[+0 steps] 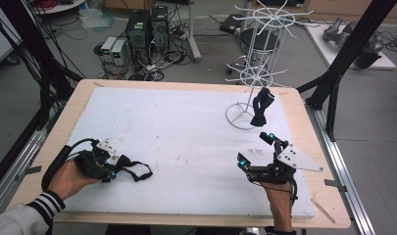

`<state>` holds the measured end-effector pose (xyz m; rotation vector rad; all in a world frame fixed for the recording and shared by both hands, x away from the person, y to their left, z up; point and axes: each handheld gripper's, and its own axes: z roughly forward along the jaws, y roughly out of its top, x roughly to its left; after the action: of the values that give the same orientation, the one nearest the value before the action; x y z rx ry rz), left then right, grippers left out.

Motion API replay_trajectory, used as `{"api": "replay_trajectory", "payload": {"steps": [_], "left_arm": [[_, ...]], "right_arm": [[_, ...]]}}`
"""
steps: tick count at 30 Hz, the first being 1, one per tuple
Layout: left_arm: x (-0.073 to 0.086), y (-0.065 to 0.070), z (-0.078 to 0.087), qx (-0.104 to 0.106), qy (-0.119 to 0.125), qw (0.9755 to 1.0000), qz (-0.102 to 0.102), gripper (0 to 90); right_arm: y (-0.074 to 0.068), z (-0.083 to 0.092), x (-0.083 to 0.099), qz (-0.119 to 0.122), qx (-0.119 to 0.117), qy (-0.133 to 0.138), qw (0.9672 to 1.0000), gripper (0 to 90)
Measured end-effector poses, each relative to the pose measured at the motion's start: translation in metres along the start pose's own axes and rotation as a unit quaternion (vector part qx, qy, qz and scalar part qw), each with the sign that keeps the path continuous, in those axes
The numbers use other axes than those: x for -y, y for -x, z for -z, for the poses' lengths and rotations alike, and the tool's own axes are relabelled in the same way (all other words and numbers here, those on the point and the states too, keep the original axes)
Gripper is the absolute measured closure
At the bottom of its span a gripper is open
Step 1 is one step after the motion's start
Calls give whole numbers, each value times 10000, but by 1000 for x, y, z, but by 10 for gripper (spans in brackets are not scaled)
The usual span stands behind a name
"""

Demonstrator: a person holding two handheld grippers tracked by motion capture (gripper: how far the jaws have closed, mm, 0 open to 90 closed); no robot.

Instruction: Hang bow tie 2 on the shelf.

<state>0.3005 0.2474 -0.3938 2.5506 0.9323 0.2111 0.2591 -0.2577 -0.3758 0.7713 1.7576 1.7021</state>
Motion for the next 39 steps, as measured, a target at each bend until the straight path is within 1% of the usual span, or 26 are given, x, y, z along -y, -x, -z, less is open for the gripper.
{"api": "replay_trajectory", "payload": {"steps": [1, 4, 6, 7, 8, 9, 11, 13, 15, 17, 19, 21, 23, 27, 29, 32, 33, 34, 37, 39], "left_arm": [[-1, 0, 1, -2, 60, 10000, -28, 733], [-4, 0, 3, 3, 236, 9997, -63, 733], [-6, -1, 4, 33, 390, 9992, -51, 733], [-7, -1, 6, 69, 429, 9990, -45, 733], [-8, -1, 7, 63, 521, 9986, -31, 733], [-8, -1, 8, 105, 589, 9982, -23, 733], [-10, -1, 11, 122, 730, 9972, -73, 733], [-11, -2, 13, 152, 831, 9964, -56, 733], [-11, -4, 15, 164, 903, 9958, -66, 733], [-12, -6, 17, 155, 1028, 9946, -78, 733], [-13, -9, 18, 199, 1181, 9928, -84, 733], [-13, -11, 19, 242, 1271, 9915, -110, 733], [-15, -14, 19, 295, 1442, 9890, -121, 733], [-19, -17, 20, 409, 1660, 9851, -190, 733], [-22, -19, 20, 518, 1783, 9822, -273, 732], [-25, -18, 20, 590, 1918, 9791, -322, 732], [-27, -18, 20, 623, 1954, 9781, -368, 732], [-28, -18, 19, 628, 1978, 9774, -406, 732], [-31, -16, 16, 698, 2073, 9746, -485, 732], [-33, -15, 16, 791, 2171, 9716, -510, 732]], "right_arm": [[0, 0, 0, -33, -9, -3, 10000, 8], [-1, -1, 0, 0, -45, -16, 10000, 8], [-2, -2, 0, -32, -84, -33, 10000, 8], [-2, -2, -1, -35, -108, -30, 9999, 8], [-3, -3, -1, -37, -122, -11, 9999, 8], [-4, -3, -1, -32, -137, -40, 9999, 8], [-6, -6, -2, 12, -226, -49, 9997, 8], [-9, -9, -3, 58, -277, -76, 9996, 8], [-11, -11, -4, 48, -364, -101, 9993, 8], [-11, -13, -6, 59, -412, -105, 9991, 8], [-11, -15, -8, 43, -466, -106, 9988, 8], [-10, -16, -11, -9, -527, -95, 9986, 8], [-9, -17, -14, 2, -567, -92, 9983, 8], [-8, -21, -19, 36, -700, -159, 9974, 8], [-7, -23, -22, 10, -802, -203, 9966, 8], [-7, -28, -26, 34, -922, -276, 9954, 8], [-7, -30, -27, 38, -944, -281, 9951, 8], [-7, -32, -29, 14, -1034, -319, 9941, 8], [-6, -36, -34, 50, -1149, -369, 9927, 8], [-4, -38, -37, -1, -1261, -344, 9914, 8]]}}
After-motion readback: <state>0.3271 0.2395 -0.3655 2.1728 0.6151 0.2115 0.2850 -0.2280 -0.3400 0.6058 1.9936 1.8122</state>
